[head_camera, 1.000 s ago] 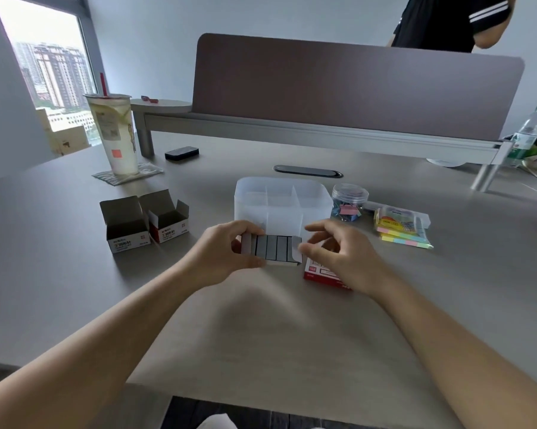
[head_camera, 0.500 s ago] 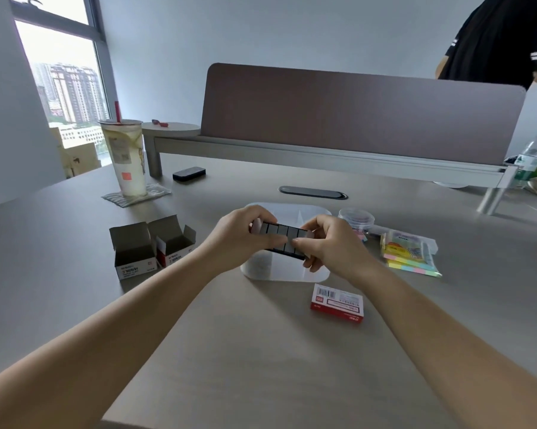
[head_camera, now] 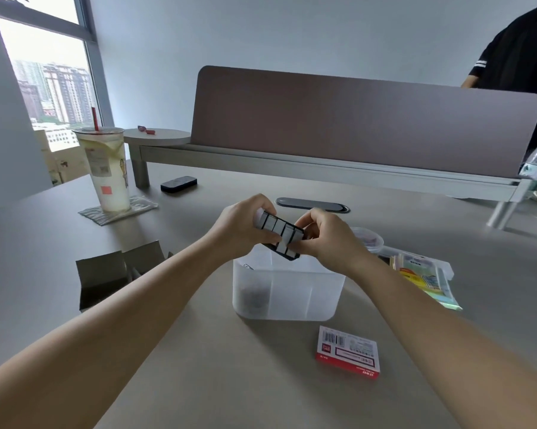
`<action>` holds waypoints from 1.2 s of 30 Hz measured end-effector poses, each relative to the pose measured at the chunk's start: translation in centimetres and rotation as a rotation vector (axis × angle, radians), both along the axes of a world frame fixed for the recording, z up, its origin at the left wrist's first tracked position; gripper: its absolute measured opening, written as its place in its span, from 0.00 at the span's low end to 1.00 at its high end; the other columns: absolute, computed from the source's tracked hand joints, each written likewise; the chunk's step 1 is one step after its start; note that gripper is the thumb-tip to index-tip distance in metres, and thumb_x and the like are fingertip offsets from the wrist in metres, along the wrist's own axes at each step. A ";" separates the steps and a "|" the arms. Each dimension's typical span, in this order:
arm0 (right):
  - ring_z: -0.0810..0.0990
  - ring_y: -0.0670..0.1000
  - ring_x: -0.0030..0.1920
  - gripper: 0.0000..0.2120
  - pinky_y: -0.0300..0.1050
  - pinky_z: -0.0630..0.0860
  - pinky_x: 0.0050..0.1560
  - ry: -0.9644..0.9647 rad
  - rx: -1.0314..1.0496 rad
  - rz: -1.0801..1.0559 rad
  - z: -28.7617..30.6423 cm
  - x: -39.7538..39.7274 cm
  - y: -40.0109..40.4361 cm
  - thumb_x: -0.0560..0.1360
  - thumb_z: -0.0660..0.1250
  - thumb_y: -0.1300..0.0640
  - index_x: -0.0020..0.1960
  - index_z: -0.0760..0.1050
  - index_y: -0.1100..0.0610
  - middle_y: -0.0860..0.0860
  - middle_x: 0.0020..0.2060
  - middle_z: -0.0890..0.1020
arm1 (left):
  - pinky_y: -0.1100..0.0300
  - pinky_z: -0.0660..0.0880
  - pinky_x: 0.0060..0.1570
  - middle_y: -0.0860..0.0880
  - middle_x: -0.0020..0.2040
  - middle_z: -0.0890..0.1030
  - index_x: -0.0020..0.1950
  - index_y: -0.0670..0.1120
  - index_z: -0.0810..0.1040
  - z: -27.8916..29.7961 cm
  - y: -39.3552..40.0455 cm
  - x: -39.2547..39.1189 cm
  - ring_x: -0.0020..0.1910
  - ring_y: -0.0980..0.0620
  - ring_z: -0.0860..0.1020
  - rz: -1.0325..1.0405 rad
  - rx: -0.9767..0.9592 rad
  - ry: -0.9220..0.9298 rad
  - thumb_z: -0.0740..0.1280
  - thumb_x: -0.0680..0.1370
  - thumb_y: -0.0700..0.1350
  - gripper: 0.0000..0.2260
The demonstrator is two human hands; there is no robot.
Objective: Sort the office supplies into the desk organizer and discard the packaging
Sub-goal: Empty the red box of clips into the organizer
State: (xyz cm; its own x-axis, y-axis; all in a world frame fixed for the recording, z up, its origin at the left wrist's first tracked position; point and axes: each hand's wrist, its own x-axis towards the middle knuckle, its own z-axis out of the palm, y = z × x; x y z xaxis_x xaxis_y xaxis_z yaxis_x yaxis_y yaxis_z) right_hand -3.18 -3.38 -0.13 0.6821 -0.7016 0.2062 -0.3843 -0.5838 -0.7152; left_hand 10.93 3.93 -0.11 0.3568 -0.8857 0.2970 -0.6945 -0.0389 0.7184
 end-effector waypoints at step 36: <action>0.77 0.51 0.43 0.21 0.52 0.76 0.50 0.129 -0.081 0.112 -0.1 -1.5 0.4 0.67 0.72 0.60 0.58 0.69 0.54 0.50 0.43 0.78 | 0.76 0.66 0.37 0.51 0.48 0.75 0.59 0.47 0.72 -0.3 -0.8 0.6 0.45 0.51 0.72 -0.189 -0.036 -0.236 0.73 0.66 0.39 0.23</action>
State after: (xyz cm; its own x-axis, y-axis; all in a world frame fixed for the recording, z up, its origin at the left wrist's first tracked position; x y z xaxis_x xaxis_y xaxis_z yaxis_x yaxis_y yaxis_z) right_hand -4.66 -3.01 -0.19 0.7795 -0.6044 0.1648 -0.3990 -0.6818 -0.6132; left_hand 11.48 3.17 -0.43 0.1040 -0.9172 0.3846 -0.8347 0.1298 0.5352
